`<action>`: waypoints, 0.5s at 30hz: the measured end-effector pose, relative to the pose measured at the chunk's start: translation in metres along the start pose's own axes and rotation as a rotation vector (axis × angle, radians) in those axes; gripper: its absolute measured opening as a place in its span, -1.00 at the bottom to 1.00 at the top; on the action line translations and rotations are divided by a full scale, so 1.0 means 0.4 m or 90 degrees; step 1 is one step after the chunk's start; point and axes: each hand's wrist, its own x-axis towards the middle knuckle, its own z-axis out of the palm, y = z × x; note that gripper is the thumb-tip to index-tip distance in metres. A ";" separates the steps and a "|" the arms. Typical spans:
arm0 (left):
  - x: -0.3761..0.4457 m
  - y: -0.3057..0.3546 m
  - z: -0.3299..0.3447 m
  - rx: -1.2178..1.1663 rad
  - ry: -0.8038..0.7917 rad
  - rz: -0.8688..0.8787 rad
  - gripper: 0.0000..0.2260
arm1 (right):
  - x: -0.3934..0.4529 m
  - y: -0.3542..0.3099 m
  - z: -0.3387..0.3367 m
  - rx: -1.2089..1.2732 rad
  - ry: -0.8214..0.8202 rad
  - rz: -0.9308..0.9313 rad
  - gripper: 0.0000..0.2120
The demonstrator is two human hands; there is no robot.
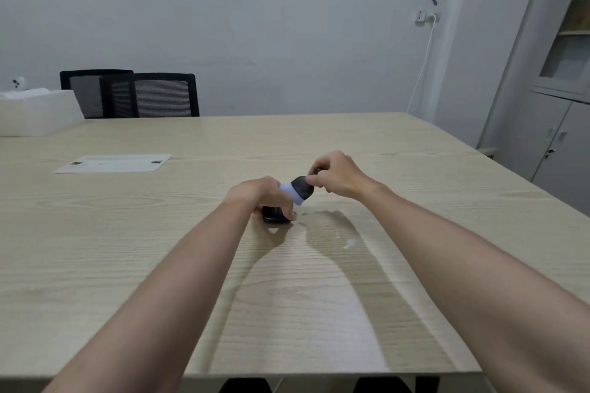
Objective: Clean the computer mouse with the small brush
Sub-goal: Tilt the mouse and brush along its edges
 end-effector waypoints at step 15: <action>0.024 -0.055 -0.014 0.012 0.017 0.051 -0.53 | -0.010 0.041 0.030 -0.040 0.040 -0.040 -0.96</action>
